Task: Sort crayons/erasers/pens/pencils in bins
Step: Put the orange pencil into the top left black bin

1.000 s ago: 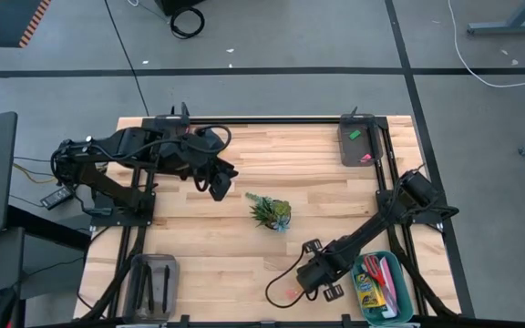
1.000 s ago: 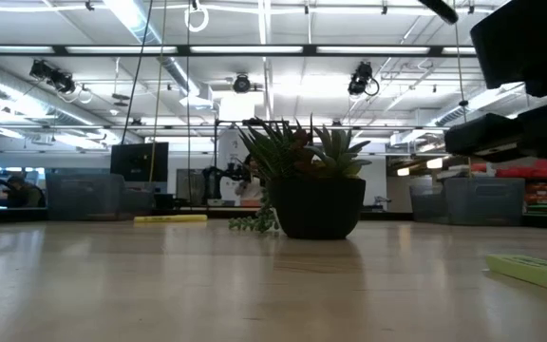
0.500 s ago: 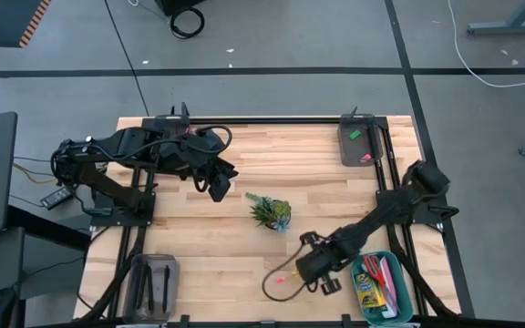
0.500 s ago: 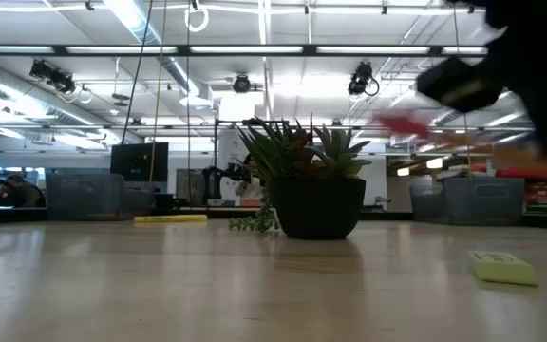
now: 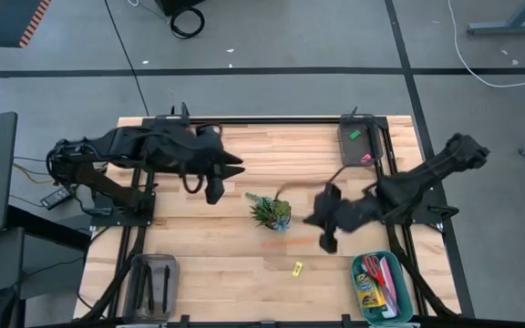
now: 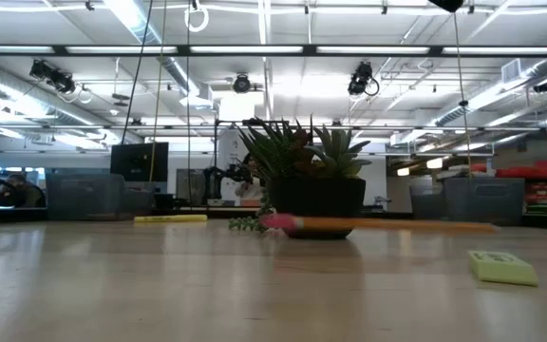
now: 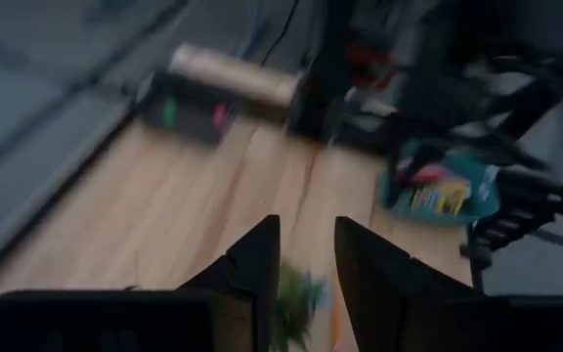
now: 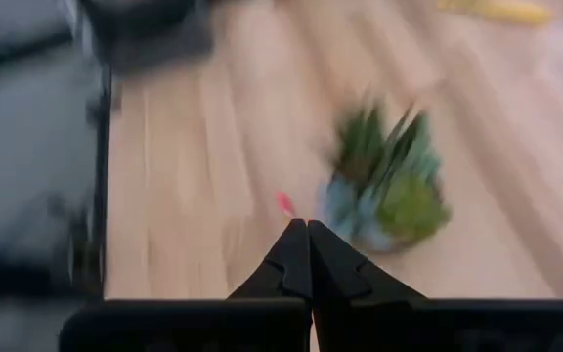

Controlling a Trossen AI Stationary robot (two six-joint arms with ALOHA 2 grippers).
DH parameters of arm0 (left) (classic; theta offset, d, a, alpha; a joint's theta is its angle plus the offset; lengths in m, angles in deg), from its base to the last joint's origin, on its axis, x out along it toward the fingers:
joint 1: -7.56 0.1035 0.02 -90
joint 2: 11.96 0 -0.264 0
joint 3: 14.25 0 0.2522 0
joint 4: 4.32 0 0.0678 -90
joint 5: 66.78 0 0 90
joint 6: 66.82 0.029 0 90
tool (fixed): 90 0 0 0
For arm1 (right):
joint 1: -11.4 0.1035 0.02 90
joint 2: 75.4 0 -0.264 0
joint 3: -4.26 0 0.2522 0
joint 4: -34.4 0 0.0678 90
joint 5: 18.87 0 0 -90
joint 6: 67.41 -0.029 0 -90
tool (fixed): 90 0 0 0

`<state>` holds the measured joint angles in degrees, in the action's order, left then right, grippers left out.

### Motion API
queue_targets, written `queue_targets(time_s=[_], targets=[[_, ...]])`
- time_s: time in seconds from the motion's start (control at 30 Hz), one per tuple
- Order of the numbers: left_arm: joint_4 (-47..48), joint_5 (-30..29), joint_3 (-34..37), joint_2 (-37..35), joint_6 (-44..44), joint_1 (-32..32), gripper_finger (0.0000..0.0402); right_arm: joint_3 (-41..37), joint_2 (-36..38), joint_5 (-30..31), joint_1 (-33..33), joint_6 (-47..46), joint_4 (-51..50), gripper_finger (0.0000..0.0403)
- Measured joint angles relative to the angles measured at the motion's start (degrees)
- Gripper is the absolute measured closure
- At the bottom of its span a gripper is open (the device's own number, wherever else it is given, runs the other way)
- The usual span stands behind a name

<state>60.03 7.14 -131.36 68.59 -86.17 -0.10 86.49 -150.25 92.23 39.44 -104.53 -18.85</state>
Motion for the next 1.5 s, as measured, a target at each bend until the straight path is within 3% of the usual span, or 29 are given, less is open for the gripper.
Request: queue_targets(time_s=[0.1,0.2,0.33,0.6,0.8,1.13,1.5], targets=[[-6.7,0.0,-0.1,-0.4,6.7,0.1,0.0294,0.0,2.3,2.9,-2.6,-1.6,3.3,0.0402],[-7.4,0.1,0.0,-0.9,8.4,1.3,0.0294,0.0,3.1,3.1,-4.9,-2.0,4.2,0.0402],[-2.3,-0.1,0.1,-1.9,8.0,2.2,0.0294,0.1,2.2,-2.4,-6.1,-2.4,3.5,0.0393],[7.1,0.0,0.0,-2.8,4.3,2.0,0.0294,0.1,-10.2,-16.2,-6.0,-2.2,-5.1,0.0317],[9.8,0.0,0.0,-2.7,1.7,1.7,0.0294,0.0,-19.7,-17.7,-5.8,2.3,-10.5,0.0273],[15.5,0.0,0.0,-2.7,-2.6,-0.3,0.0294,-4.8,-25.5,-17.5,-5.0,17.5,-8.9,0.0300],[15.9,-0.1,0.0,-2.7,-5.8,-2.4,0.0294,-18.1,-16.8,-16.6,-4.9,18.7,7.5,0.0304]])
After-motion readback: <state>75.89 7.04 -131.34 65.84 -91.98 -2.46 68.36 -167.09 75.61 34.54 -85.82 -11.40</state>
